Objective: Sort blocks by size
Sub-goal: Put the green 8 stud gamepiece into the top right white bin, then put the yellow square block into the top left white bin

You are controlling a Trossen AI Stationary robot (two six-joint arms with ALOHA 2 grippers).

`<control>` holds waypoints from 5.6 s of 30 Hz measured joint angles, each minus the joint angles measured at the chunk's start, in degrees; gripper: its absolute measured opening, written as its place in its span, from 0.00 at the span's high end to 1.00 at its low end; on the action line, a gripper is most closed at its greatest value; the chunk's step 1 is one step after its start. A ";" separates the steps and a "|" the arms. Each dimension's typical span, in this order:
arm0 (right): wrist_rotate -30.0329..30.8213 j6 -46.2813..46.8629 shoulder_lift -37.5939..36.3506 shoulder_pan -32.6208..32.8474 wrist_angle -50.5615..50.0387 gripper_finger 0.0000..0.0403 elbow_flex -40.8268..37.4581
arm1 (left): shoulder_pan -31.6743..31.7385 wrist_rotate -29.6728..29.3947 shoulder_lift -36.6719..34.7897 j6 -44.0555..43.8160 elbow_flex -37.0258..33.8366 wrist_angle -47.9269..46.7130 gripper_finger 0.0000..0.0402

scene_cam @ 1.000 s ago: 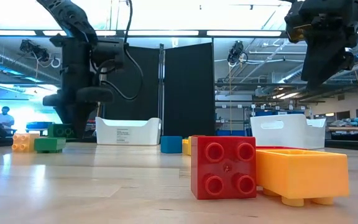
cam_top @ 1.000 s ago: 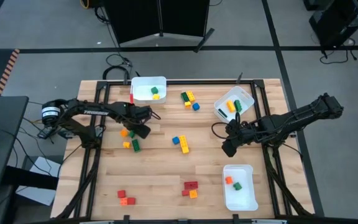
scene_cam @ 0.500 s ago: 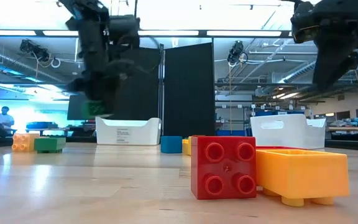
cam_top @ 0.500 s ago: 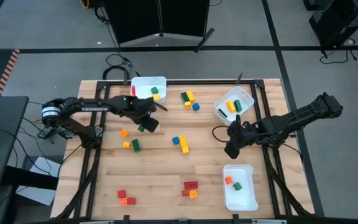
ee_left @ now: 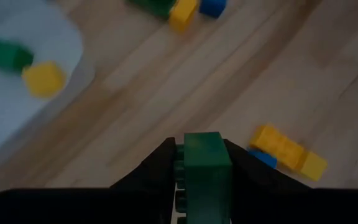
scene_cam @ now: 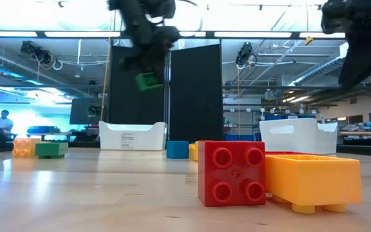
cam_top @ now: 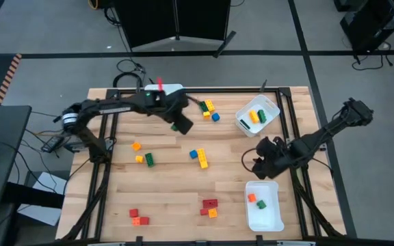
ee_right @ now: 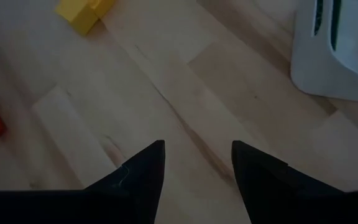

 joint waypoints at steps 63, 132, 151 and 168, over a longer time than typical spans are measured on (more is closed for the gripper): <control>2.15 3.93 0.02 2.36 4.71 0.51 0.04 | -1.49 2.08 57.50 15.26 50.66 50.11 0.54; 4.20 -2.74 0.00 -5.66 16.77 0.25 0.00 | -25.47 -16.05 -50.29 4.18 -50.27 32.11 0.52; 3.87 -10.78 2.11 -12.40 32.79 0.26 0.61 | -25.86 -12.89 -52.05 10.87 -50.34 19.98 0.52; -7.53 -15.43 33.14 -18.50 10.68 0.31 36.14 | -30.37 -11.59 -63.56 9.10 -62.41 30.88 0.52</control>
